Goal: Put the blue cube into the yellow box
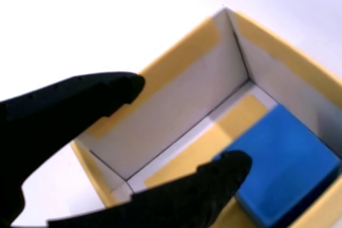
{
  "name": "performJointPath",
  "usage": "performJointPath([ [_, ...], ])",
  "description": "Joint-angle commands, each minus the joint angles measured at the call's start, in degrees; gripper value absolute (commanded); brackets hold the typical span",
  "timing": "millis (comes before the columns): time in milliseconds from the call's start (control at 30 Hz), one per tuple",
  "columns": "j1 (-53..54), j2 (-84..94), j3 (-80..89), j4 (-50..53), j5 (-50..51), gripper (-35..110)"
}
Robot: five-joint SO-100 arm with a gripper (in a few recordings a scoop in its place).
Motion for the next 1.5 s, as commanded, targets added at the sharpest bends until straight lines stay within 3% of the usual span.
performJointPath([
  [0,-0.97,7.38,-8.44,1.41,-1.58,27],
  [467,8.17,20.21,-10.28,19.69,-0.88,6],
  [733,4.48,37.88,5.89,34.19,1.23,0],
  [1100,-2.11,65.48,31.29,44.74,0.79,0],
  [1467,-1.14,86.48,47.2,59.33,-0.18,0],
])
